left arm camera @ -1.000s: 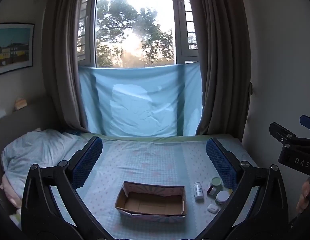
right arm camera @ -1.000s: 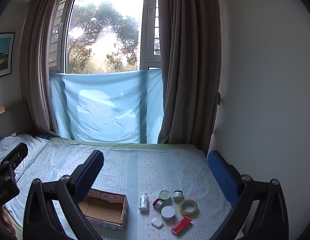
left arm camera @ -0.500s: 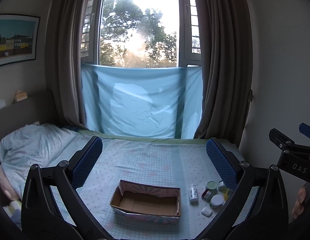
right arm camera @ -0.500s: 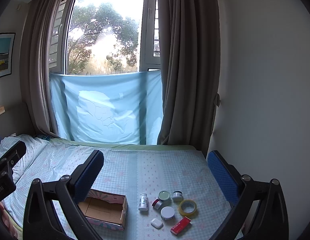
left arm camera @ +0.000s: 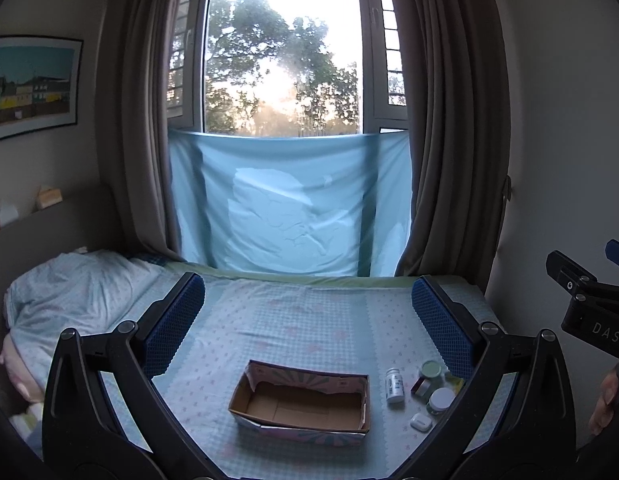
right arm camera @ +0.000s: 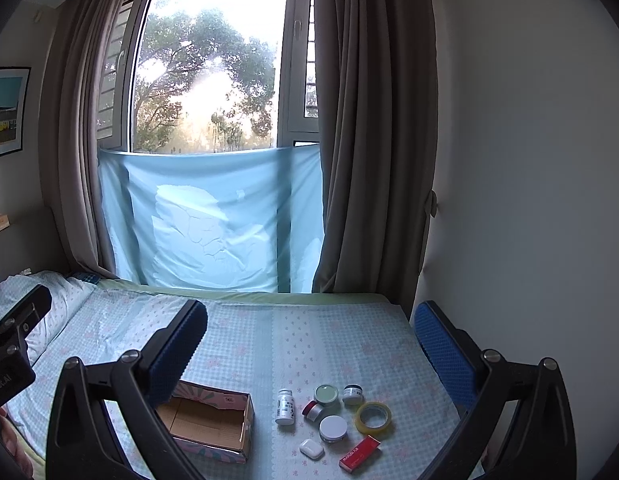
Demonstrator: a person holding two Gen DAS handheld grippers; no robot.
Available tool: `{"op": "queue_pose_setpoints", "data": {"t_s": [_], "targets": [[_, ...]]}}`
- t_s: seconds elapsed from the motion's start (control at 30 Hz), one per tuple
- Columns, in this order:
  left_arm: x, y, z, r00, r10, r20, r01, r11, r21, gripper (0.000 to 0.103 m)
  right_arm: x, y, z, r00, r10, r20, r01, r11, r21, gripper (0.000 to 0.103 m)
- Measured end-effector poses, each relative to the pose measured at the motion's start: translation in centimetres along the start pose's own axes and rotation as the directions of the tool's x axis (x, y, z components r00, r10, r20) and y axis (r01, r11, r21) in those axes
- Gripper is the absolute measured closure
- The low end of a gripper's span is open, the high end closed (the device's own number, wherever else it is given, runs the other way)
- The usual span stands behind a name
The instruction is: Organize rigid objects
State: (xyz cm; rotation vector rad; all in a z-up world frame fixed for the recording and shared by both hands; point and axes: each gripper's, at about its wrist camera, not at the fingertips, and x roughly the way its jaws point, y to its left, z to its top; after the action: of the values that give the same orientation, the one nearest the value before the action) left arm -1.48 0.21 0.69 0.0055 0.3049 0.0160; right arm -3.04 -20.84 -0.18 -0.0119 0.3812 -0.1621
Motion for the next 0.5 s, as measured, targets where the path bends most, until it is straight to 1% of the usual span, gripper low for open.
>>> {"op": "queue_pose_setpoints", "data": {"t_s": [0.5], "targets": [[0.12,0.20,-0.03,1.000,-0.003,0.005,0.003,1.000,-0.014,0.000,0.35,-0.24,0.25,1.000,0.008,-0.005,-0.008,1.000,0.000,0.000]]}}
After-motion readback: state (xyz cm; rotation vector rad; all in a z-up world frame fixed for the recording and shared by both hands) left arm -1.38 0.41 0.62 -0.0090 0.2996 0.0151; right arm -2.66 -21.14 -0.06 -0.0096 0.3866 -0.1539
